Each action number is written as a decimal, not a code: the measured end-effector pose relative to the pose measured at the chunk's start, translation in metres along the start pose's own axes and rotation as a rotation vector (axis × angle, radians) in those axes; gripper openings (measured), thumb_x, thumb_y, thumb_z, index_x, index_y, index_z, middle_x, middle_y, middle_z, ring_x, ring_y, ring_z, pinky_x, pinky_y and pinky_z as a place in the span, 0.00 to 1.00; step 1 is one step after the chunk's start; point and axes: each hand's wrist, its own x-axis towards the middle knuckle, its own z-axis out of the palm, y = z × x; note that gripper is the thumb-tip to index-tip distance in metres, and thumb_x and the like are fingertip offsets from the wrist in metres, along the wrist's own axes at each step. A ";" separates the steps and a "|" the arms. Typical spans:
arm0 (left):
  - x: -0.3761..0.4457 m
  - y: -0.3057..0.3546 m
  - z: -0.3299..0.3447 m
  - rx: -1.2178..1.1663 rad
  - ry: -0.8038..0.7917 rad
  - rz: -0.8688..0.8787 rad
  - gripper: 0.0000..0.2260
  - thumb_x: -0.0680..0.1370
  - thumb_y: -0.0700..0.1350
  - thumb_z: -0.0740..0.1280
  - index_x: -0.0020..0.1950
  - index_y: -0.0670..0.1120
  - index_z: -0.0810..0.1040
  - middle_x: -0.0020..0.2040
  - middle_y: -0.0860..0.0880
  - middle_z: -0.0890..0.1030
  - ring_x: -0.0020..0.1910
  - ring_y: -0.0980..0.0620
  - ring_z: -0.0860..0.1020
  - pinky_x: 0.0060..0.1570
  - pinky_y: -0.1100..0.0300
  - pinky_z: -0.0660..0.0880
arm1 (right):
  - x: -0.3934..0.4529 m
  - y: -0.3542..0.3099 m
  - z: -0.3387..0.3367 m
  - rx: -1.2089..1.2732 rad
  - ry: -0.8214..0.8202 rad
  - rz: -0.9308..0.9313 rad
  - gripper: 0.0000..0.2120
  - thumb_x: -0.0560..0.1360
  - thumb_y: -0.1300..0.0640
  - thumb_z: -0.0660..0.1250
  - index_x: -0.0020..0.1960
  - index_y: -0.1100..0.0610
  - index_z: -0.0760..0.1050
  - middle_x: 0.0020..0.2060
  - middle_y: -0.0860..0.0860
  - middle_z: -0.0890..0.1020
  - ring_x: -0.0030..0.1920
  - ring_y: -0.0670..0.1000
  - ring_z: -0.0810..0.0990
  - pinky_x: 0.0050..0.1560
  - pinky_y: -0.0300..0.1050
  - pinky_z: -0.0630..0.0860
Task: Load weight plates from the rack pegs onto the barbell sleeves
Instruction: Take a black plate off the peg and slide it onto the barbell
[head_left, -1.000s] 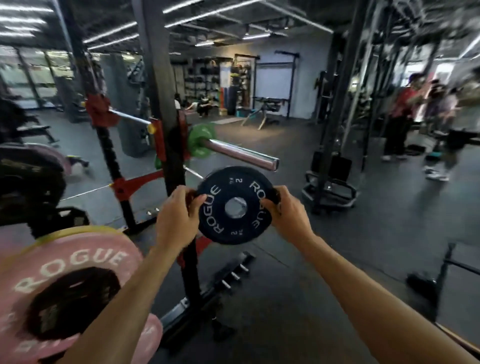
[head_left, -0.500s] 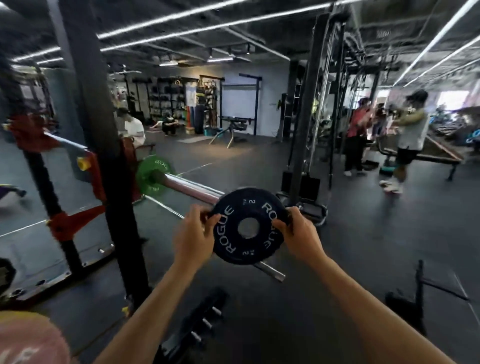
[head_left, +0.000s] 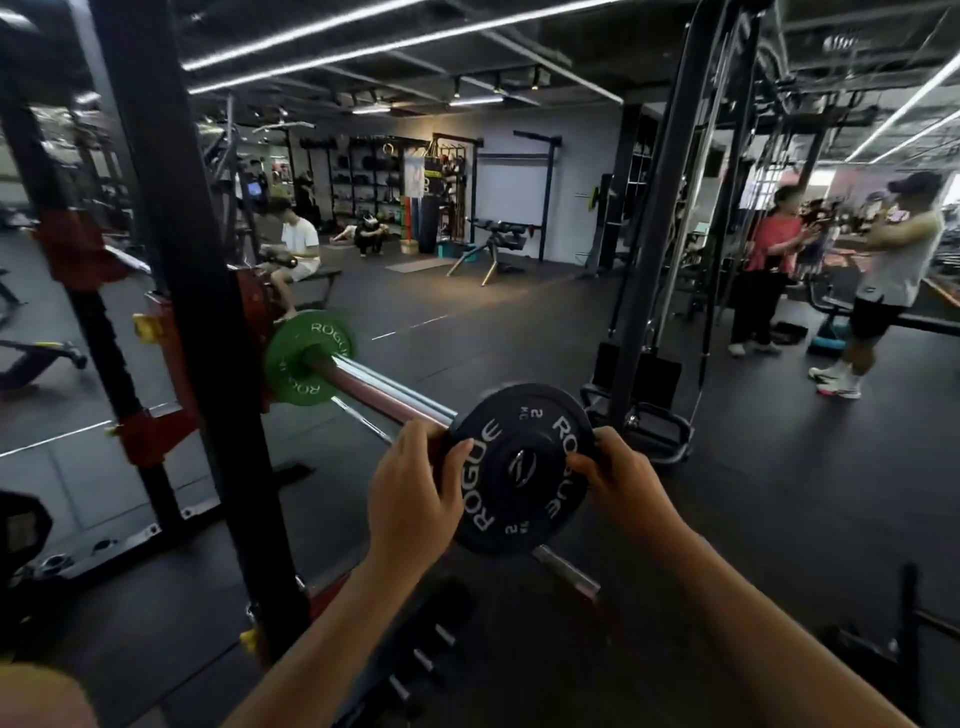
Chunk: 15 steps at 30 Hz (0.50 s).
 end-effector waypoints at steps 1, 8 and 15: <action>-0.003 0.001 0.001 0.013 0.012 0.020 0.12 0.80 0.53 0.64 0.50 0.43 0.74 0.43 0.51 0.79 0.38 0.52 0.78 0.37 0.56 0.75 | 0.004 0.004 0.001 0.015 -0.010 -0.031 0.09 0.76 0.51 0.69 0.52 0.54 0.73 0.37 0.48 0.82 0.37 0.46 0.80 0.42 0.52 0.77; -0.025 0.006 0.017 0.158 0.151 0.099 0.12 0.78 0.50 0.65 0.53 0.41 0.74 0.44 0.46 0.78 0.38 0.46 0.78 0.36 0.49 0.77 | 0.033 0.027 0.005 0.034 -0.099 -0.221 0.10 0.74 0.51 0.70 0.50 0.48 0.69 0.28 0.46 0.76 0.29 0.44 0.75 0.32 0.40 0.70; -0.039 0.016 0.034 0.227 0.256 -0.046 0.12 0.78 0.52 0.62 0.56 0.46 0.70 0.47 0.52 0.75 0.42 0.49 0.77 0.39 0.54 0.76 | 0.055 0.042 0.013 0.131 -0.177 -0.382 0.17 0.74 0.40 0.64 0.54 0.51 0.71 0.32 0.40 0.76 0.32 0.45 0.75 0.34 0.49 0.74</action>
